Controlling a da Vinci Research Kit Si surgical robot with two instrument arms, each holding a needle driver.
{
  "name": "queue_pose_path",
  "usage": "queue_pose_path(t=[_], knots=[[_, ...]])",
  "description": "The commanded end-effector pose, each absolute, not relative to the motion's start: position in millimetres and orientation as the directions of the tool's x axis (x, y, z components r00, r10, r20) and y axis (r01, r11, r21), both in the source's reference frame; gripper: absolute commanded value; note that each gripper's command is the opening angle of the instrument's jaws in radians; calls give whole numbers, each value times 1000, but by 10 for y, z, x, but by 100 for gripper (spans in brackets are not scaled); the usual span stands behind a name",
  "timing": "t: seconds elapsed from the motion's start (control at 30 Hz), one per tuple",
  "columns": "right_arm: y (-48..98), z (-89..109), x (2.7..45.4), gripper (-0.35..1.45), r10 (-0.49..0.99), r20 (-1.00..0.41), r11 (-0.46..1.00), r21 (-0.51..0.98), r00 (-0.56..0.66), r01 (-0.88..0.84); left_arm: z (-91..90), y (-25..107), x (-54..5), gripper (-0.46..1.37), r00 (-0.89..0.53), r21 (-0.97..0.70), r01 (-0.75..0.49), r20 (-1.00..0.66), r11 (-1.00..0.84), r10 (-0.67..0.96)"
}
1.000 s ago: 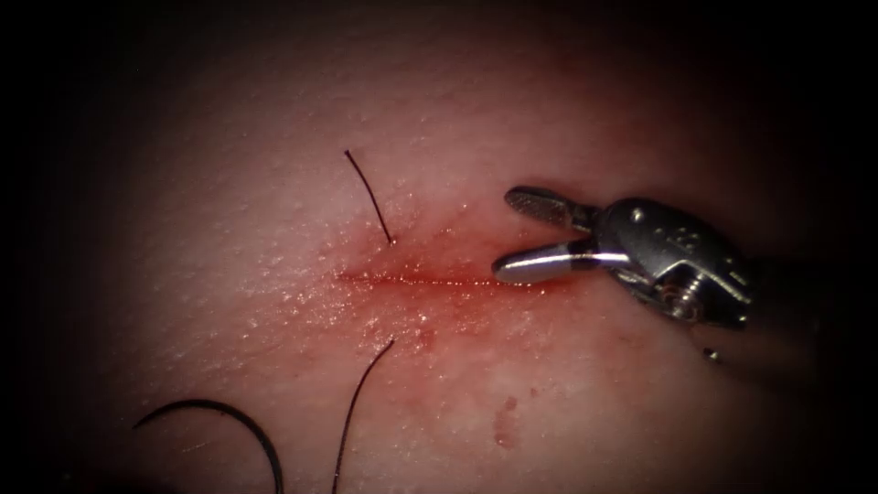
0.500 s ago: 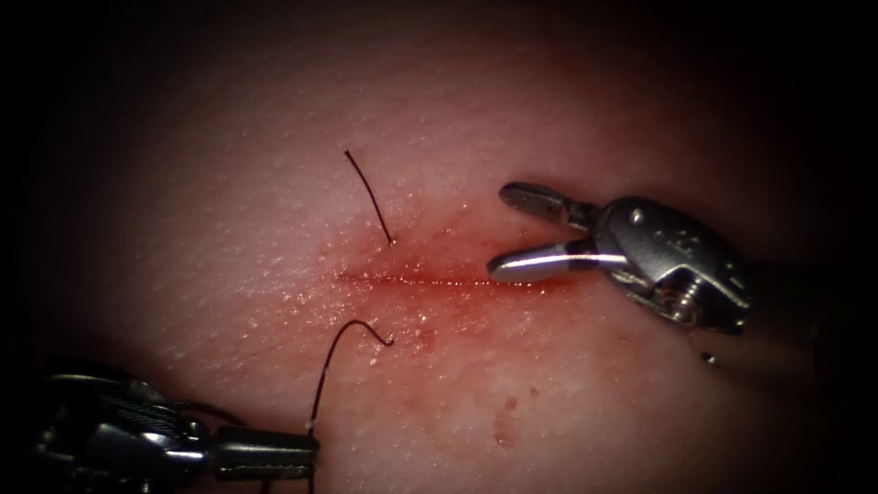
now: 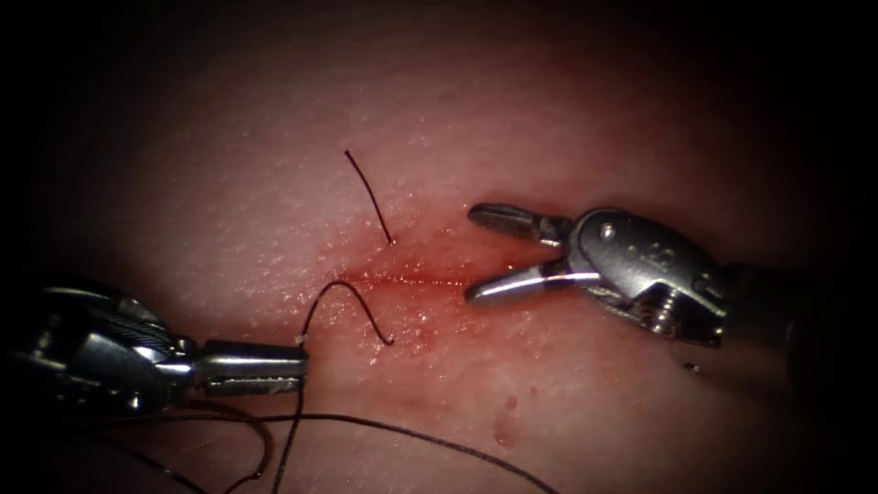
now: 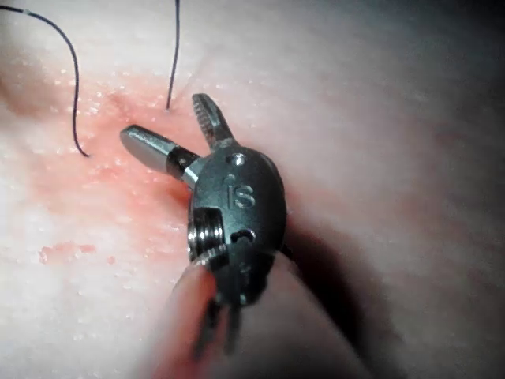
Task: Wound Closure
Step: Grab a long working length of the suture with the left
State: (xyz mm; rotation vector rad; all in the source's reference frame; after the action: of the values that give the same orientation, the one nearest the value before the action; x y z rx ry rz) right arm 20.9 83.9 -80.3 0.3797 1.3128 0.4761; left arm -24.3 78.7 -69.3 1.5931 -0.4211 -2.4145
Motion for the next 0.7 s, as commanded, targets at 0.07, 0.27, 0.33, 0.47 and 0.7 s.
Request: queue_pose_path(t=[0.07, 0.27, 0.33, 0.47, 0.7], knots=[[840, -803, 208, 139, 535, -825, 845, 524, 183, -111, -688, 788, -242, -35, -387, 347, 25, -861, -938, -329], [840, -805, 208, 138, 537, -824, 844, 526, 182, -110, -684, 790, -241, -35, -382, 350, 28, -862, -936, -334], [840, -805, 208, 138, 537, -824, 844, 526, 182, -110, -684, 790, -241, -35, -382, 350, 29, -862, -936, -334], [840, -805, 208, 138, 537, -824, 844, 525, 182, -110, -684, 790, -241, -35, -380, 344, 28, -865, -938, -328], [840, -805, 208, 137, 537, -824, 844, 526, 182, -110, -684, 787, -241, -35, -379, 346, 29, -864, -938, -331]])
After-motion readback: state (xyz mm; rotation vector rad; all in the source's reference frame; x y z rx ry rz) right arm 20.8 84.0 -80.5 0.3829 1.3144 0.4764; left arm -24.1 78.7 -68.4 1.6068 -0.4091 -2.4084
